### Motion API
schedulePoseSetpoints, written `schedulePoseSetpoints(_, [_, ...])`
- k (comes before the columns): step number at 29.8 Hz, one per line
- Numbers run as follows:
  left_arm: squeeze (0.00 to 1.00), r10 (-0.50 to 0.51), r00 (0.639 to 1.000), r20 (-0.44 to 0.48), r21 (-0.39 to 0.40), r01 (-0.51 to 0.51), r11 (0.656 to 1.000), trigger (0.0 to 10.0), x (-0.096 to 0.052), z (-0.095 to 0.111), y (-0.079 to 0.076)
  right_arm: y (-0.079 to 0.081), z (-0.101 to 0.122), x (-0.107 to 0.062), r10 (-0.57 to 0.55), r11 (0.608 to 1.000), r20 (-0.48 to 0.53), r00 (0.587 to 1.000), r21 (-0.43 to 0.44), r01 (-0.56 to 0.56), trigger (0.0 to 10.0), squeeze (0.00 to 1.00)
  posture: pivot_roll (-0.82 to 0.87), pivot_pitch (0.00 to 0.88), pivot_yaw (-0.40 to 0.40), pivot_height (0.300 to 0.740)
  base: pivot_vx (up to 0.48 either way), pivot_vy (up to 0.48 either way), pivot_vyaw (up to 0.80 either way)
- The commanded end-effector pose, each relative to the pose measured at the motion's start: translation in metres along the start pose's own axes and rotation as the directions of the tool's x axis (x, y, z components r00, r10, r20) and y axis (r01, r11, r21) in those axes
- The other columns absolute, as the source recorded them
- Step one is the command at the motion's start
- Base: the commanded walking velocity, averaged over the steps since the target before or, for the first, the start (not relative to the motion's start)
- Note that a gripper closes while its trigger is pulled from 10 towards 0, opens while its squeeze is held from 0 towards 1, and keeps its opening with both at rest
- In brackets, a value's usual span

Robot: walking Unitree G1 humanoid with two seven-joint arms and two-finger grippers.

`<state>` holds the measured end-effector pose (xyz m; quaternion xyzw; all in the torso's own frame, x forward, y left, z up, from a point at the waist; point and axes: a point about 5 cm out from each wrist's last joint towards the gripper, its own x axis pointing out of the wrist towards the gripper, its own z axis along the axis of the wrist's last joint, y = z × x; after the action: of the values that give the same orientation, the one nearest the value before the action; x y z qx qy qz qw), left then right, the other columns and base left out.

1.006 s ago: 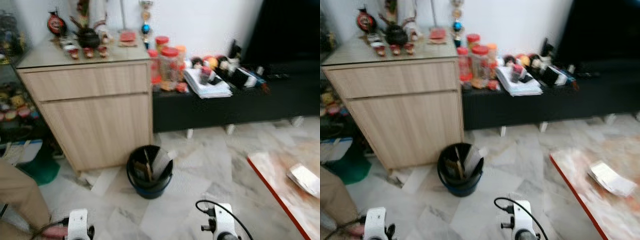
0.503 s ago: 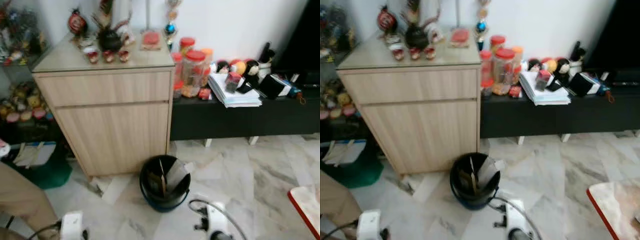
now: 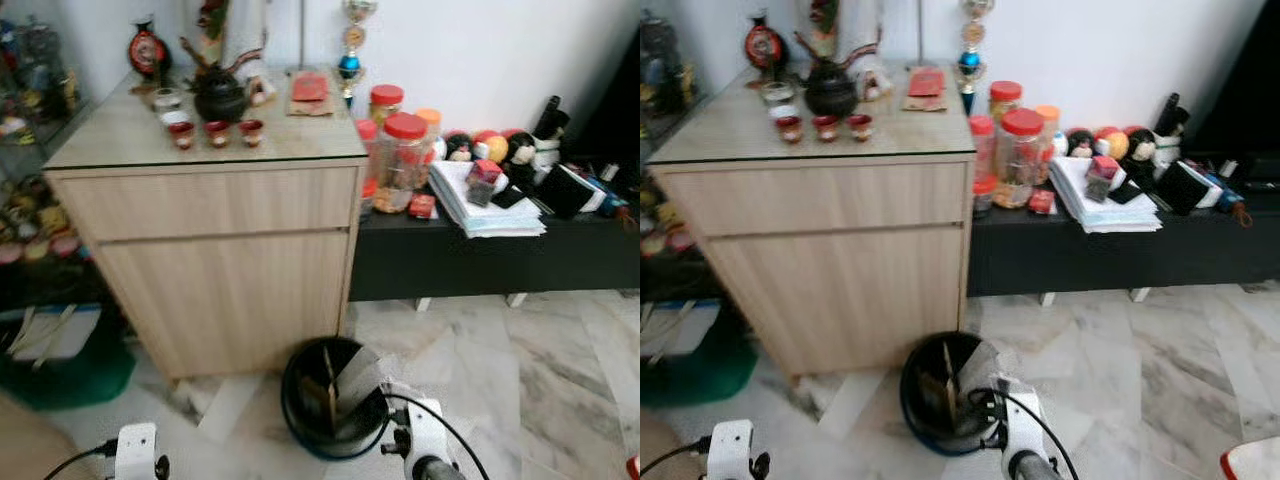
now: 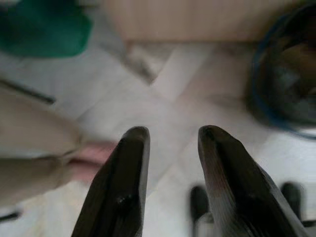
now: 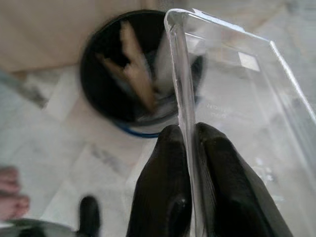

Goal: Picking trash to rubbish bin

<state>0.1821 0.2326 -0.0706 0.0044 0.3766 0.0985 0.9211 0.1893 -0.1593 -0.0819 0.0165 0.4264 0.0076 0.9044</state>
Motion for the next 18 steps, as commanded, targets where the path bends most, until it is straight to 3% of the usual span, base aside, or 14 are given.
schedulePoseSetpoints(1, [0.0,0.03,0.999,-0.012,0.014,-0.03,0.999,10.0,-0.002,-0.003,0.013,0.009,0.008,0.002,0.019,1.0,0.022,1.0,0.004,-0.019,10.0,0.0,-0.05,0.0,-0.02,0.74,0.431,0.0,0.0])
schedulePoseSetpoints(11, [0.0,0.021,1.0,-0.009,0.014,-0.021,1.0,10.0,-0.001,-0.001,0.011,0.014,0.018,0.004,0.06,0.998,0.051,0.997,0.003,-0.06,10.0,0.0,-0.05,0.0,-0.022,0.74,0.351,0.0,0.0])
schedulePoseSetpoints(18, [0.0,0.015,1.0,0.002,0.001,-0.015,1.0,10.0,-0.001,0.0,0.009,0.036,0.041,0.008,0.199,0.98,0.095,0.975,-0.023,-0.198,10.0,0.0,-0.05,0.0,-0.025,0.74,0.0,0.0,0.0])
